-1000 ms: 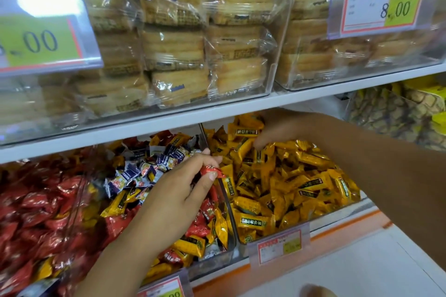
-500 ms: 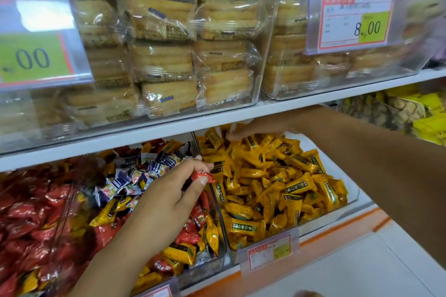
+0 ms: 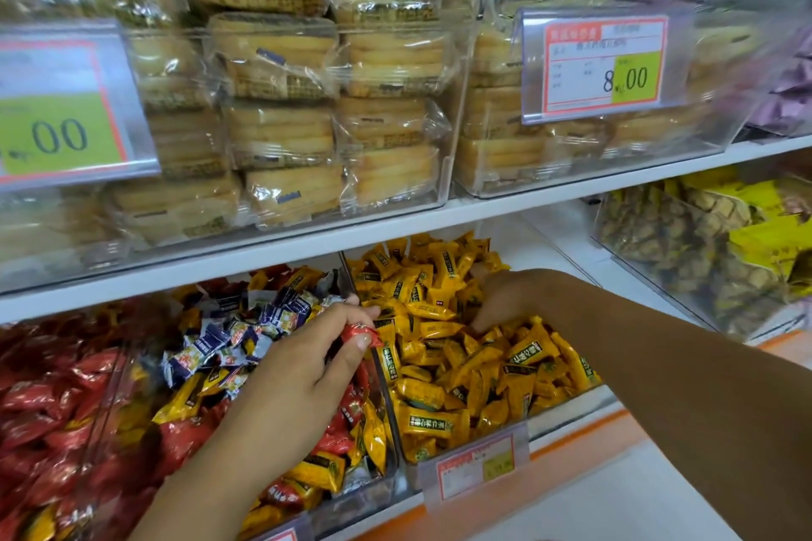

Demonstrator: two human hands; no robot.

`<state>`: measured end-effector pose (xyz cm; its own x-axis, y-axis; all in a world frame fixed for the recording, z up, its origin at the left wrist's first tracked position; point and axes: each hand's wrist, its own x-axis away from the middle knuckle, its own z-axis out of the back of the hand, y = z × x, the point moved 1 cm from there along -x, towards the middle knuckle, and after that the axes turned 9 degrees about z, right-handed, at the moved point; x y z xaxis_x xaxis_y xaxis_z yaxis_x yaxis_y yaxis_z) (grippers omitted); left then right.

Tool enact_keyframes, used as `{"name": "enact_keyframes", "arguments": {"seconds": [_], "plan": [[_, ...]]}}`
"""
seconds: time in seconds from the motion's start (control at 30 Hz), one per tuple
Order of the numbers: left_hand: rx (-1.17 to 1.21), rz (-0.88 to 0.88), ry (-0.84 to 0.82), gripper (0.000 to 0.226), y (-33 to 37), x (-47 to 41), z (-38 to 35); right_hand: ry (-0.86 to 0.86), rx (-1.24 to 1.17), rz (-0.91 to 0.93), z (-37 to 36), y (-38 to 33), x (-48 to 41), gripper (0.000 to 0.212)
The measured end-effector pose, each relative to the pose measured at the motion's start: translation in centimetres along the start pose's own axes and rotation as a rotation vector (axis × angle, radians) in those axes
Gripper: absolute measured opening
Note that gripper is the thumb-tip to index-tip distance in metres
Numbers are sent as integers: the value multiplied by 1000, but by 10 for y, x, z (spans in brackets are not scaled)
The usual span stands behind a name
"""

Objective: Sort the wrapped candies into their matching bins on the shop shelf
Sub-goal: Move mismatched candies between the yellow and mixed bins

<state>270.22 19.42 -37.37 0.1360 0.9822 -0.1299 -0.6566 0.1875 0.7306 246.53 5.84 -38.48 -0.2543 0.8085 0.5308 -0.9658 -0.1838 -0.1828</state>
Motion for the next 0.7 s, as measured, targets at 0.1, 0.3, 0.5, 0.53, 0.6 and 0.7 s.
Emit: {"name": "enact_keyframes", "arguments": {"seconds": [0.1, 0.3, 0.5, 0.53, 0.6, 0.7], "plan": [[-6, 10, -4, 19, 1, 0, -1, 19, 18, -36, 0, -5, -9, 99], [-4, 14, 7, 19, 2, 3, -1, 134, 99, -25, -3, -3, -12, 93], [-18, 0, 21, 19, -1, -1, -1, 239, -66, 42, -2, 5, -2, 72], [-17, 1, 22, 20, -1, -2, 0, 269, -107, 55, -1, 8, 2, 70], [-17, -3, 21, 20, -2, -3, 1, 288, -158, 73, 3, 13, 7, 67], [-25, -10, 19, 18, -4, -3, 1, 332, -209, 107, 16, 14, 18, 71]]}}
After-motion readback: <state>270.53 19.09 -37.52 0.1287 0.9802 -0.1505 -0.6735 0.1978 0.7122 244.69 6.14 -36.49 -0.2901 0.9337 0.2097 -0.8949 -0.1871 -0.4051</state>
